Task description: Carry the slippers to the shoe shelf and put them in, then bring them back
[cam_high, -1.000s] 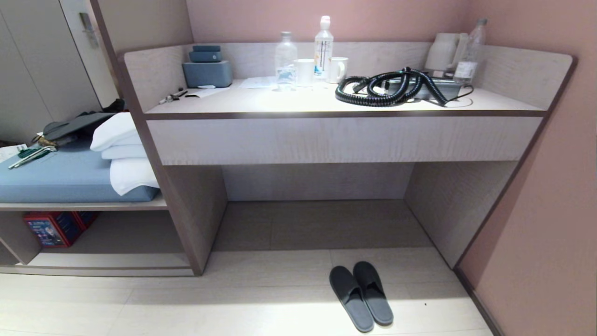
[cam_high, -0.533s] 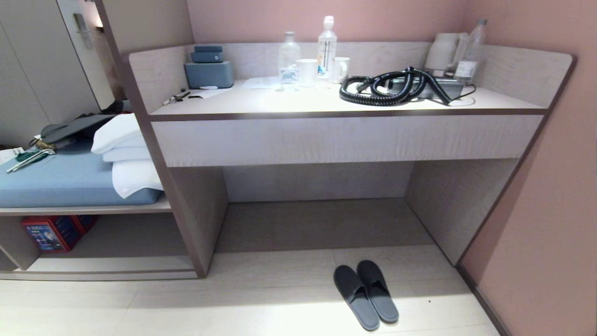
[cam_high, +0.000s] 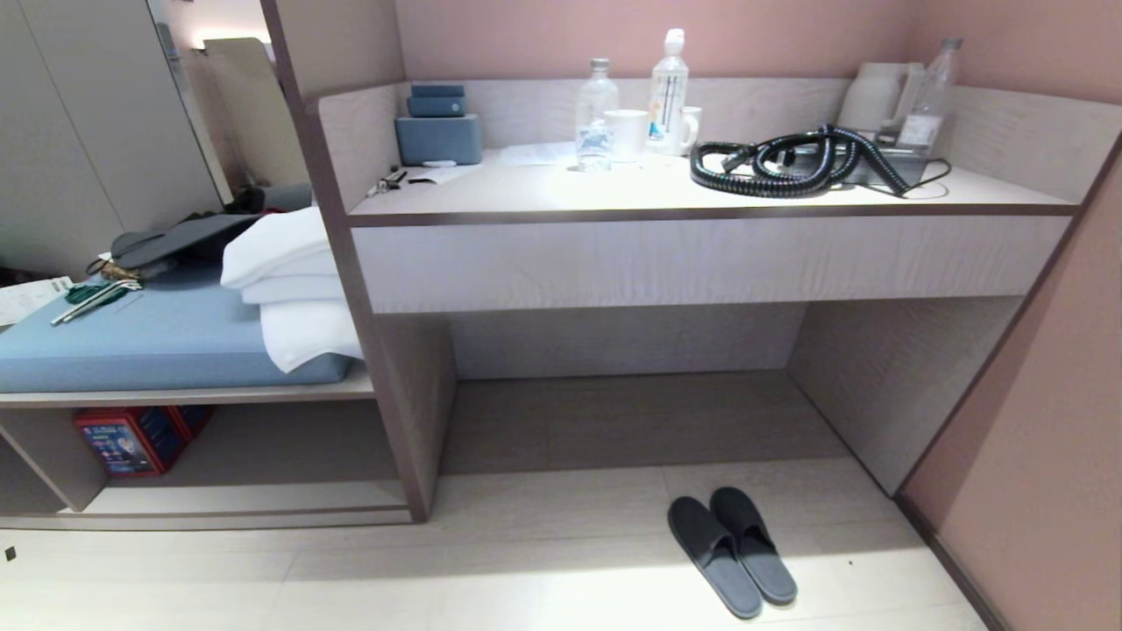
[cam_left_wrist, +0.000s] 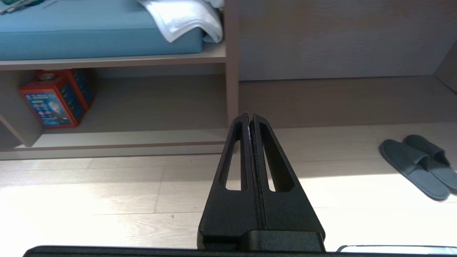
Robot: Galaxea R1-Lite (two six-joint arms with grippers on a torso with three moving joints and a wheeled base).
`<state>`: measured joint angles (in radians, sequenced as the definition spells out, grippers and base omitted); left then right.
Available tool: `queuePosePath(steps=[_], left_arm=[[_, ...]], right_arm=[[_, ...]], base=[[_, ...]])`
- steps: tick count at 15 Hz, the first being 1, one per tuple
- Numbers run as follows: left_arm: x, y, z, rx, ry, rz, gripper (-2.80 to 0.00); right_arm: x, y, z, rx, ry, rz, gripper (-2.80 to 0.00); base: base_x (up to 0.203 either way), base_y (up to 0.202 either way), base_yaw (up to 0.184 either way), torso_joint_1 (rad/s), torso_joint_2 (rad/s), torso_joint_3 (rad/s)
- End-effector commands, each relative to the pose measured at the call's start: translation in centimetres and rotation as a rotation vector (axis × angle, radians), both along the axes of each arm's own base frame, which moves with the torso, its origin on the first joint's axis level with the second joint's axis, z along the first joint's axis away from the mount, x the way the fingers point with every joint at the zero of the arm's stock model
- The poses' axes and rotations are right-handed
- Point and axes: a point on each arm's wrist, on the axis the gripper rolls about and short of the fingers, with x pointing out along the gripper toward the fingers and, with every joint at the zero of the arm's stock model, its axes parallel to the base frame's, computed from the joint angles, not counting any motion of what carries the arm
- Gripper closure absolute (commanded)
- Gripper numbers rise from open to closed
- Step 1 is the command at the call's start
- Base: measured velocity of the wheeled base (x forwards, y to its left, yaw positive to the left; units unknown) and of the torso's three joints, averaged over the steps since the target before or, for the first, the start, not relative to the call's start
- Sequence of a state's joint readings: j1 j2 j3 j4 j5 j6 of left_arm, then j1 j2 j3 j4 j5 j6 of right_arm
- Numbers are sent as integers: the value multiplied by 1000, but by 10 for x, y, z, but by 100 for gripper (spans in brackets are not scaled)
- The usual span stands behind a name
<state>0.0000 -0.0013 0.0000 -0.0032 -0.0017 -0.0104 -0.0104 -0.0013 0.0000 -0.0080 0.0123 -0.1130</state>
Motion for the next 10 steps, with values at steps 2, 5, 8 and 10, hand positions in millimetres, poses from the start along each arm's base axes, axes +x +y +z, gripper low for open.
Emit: queuePosePath(steps=[2, 5, 8, 10], left_arm=[[0, 0, 0, 0, 1, 0, 0], [0, 0, 0, 0, 1, 0, 0], [0, 0, 0, 0, 1, 0, 0], [0, 0, 0, 0, 1, 0, 0]], right_arm=[[0, 0, 0, -1, 1, 0, 0], [0, 0, 0, -1, 2, 0, 0], [0, 0, 0, -1, 0, 0, 0], [0, 0, 0, -1, 0, 0, 0]], base=[[0, 196, -1, -3, 1, 2], [0, 197, -3, 0, 5, 6], [0, 197, 0, 2, 1, 3], [0, 194, -3, 1, 3, 1]])
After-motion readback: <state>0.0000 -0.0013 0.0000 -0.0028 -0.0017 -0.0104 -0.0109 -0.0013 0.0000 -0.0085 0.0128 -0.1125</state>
